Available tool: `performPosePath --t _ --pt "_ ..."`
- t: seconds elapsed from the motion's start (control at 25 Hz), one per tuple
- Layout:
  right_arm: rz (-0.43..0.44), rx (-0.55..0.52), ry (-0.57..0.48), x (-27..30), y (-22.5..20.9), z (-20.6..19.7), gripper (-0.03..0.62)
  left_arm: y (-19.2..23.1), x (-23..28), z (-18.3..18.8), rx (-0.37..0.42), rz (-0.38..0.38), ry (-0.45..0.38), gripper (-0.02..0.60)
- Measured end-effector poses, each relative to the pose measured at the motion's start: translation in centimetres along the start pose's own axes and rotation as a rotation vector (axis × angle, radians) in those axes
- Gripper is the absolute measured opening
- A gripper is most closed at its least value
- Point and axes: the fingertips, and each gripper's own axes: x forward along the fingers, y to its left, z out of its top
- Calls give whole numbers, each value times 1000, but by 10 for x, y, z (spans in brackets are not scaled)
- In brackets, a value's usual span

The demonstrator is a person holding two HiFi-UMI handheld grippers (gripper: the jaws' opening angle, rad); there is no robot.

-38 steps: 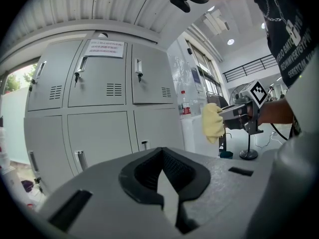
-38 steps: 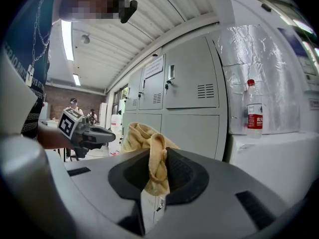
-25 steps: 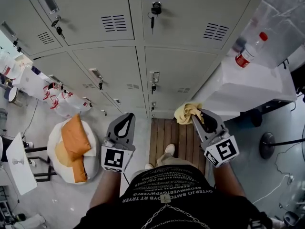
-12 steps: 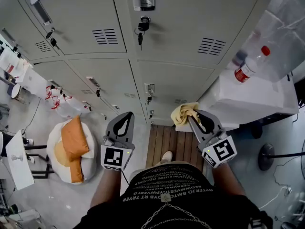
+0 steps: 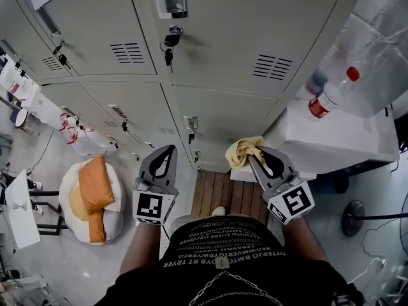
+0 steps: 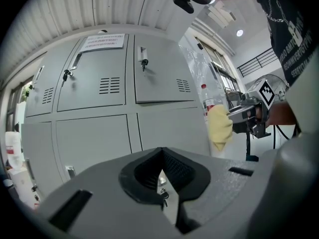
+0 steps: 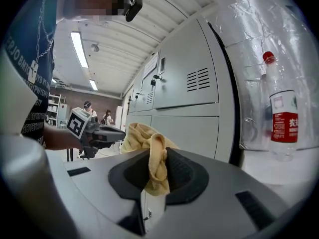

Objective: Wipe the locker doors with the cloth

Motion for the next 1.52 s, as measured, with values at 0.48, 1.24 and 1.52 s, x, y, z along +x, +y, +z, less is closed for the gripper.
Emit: performPosePath --t 0.48,1.24,1.52 --pt "55 -34 -22 33 15 19 55 12 1 -3 -9 -8 27 5" --pt "17 -56 -55 123 24 61 55 81 21 -3 7 -93 9 5" --pt "24 -63 -77 146 29 72 55 89 19 -9 4 -107 28 5"
